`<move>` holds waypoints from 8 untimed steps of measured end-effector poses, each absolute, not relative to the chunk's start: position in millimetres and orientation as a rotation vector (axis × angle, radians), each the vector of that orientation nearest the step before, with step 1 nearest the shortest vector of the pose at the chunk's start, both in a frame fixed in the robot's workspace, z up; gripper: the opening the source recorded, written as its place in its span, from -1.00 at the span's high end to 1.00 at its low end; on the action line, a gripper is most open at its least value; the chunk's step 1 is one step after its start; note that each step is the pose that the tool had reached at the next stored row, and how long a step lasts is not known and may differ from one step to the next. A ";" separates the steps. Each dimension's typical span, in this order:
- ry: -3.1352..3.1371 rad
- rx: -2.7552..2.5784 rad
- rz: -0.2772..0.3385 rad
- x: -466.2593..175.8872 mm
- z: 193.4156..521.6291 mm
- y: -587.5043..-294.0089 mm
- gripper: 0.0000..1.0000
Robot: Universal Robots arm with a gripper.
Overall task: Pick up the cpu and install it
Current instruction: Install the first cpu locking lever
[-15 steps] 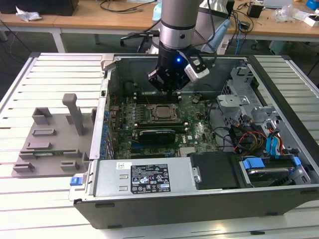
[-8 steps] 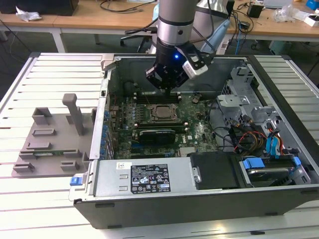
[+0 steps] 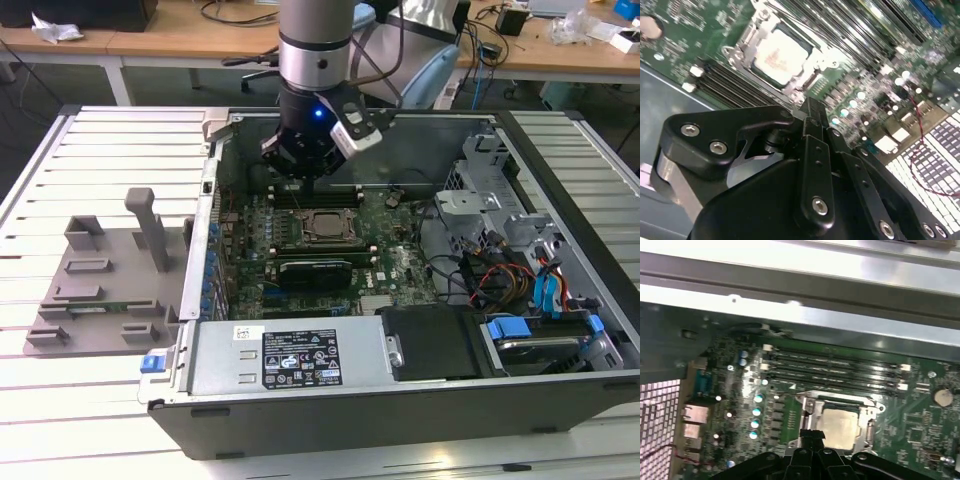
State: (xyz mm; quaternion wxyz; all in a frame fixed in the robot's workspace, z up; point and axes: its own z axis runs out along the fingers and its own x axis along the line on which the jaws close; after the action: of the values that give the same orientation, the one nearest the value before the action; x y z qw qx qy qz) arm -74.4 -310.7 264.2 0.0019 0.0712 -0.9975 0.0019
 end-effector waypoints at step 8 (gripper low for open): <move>-3.131 0.223 0.006 -98.9 264.2 -310.2 0.79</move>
State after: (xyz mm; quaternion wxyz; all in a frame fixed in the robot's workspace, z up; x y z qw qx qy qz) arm -98.9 -310.2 264.2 0.0012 0.0712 -0.9975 0.0020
